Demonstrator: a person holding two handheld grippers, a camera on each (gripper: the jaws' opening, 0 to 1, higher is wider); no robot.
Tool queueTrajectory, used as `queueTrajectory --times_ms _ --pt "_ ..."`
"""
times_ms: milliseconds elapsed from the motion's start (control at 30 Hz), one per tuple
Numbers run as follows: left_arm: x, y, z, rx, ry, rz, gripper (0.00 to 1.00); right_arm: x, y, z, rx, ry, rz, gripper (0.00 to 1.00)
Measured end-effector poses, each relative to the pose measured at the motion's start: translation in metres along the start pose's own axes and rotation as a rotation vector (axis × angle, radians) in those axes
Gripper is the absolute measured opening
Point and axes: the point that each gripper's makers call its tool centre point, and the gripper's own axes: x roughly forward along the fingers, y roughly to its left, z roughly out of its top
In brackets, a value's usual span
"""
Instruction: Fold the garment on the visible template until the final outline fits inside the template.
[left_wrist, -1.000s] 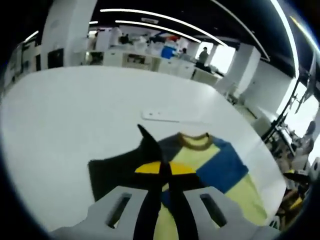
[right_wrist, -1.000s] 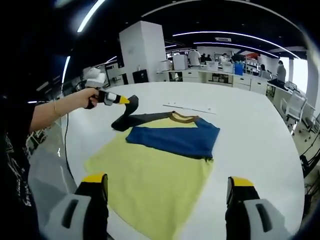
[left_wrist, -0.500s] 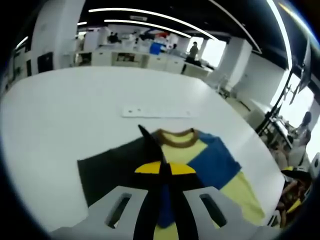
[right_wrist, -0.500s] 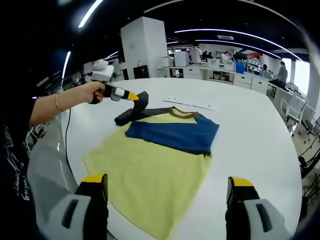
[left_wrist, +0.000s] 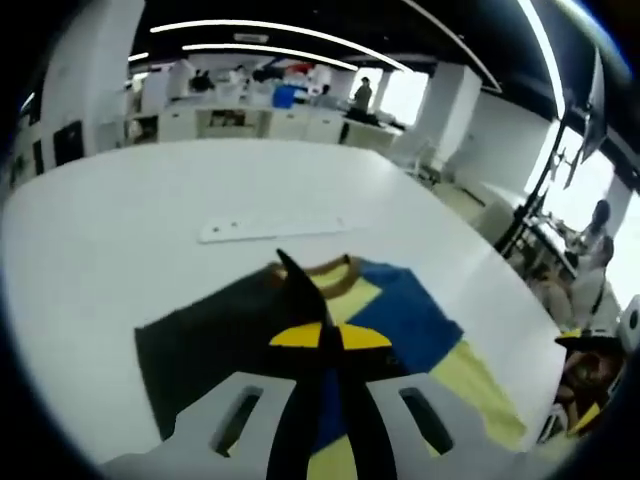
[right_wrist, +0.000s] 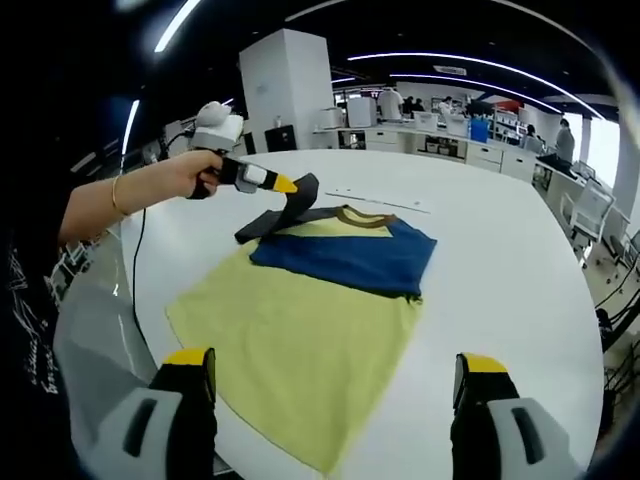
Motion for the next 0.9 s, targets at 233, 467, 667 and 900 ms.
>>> queueTrajectory --times_ms 233,467,667,900 --pt "0.007 -0.023 0.001 0.043 0.01 -0.039 0.01 -0.001 0.003 0.002 -0.006 -0.001 0.003 1.0" --pt "0.013 -0.043 0.001 0.07 0.014 -0.073 0.01 -0.007 0.0 0.004 -0.025 -0.017 -0.017 1.0" --pt "0.021 -0.061 0.0 0.079 0.019 -0.098 0.01 -0.009 -0.001 -0.001 -0.019 -0.006 -0.023 1.0" --pt "0.025 -0.078 0.007 0.08 0.005 -0.129 0.01 -0.009 -0.003 -0.008 -0.02 0.015 -0.036 1.0"
